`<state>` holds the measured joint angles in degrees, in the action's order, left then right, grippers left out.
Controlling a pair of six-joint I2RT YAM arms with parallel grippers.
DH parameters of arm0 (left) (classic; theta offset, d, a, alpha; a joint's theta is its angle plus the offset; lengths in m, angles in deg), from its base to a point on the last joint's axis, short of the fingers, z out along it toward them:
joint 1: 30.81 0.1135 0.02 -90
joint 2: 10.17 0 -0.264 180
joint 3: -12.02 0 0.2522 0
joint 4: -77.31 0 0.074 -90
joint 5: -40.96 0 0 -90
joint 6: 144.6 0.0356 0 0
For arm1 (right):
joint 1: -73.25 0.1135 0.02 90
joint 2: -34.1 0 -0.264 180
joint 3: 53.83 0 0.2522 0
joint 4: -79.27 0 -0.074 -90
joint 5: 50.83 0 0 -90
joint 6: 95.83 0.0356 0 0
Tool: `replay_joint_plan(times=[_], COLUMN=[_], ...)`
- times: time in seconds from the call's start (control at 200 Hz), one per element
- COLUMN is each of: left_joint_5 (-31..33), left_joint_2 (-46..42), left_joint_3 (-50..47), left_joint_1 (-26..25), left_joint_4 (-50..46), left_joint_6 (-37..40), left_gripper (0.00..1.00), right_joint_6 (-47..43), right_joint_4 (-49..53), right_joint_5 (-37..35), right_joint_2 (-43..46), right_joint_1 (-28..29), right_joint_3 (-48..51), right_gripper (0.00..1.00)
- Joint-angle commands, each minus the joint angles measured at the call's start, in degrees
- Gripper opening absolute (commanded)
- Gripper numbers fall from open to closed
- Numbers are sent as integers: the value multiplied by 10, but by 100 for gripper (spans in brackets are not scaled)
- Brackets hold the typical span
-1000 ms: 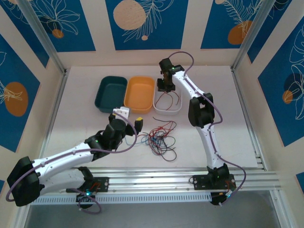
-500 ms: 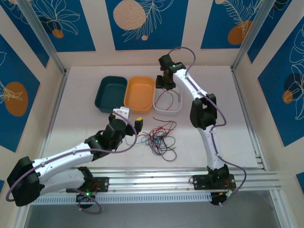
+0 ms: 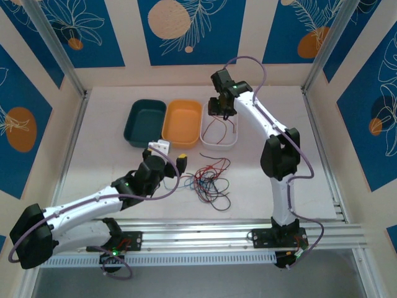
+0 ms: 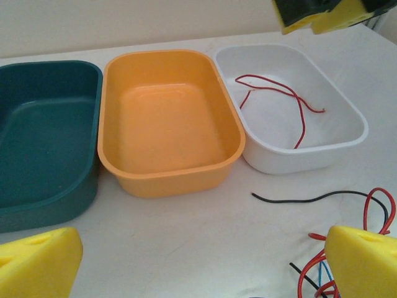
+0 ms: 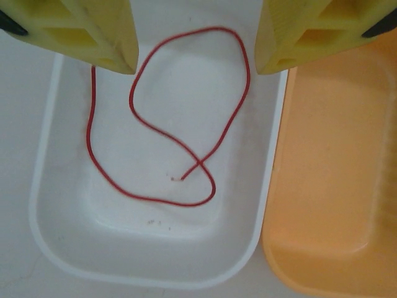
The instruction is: Untangle the cables
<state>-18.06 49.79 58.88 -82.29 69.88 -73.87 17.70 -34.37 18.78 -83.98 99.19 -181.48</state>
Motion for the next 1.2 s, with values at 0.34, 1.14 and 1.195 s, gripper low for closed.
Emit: replay_joint_plan(times=[0.34,1.14,1.195], left_joint_5=[-49,-53,-51], left_joint_2=[65,114,111], left_joint_3=[28,2,-1], left_joint_1=[6,6,6], left_joint_4=[1,59,60], left_joint_6=[3,-45,-46], left_gripper=[100,100,100], right_joint_6=[158,364,369], right_joint_4=[-62,-178,-188], right_joint_5=[38,138,143], right_joint_2=[279,263,263], right_joint_1=[42,94,95], right_joint_3=[350,504,511], right_gripper=[50,48,48])
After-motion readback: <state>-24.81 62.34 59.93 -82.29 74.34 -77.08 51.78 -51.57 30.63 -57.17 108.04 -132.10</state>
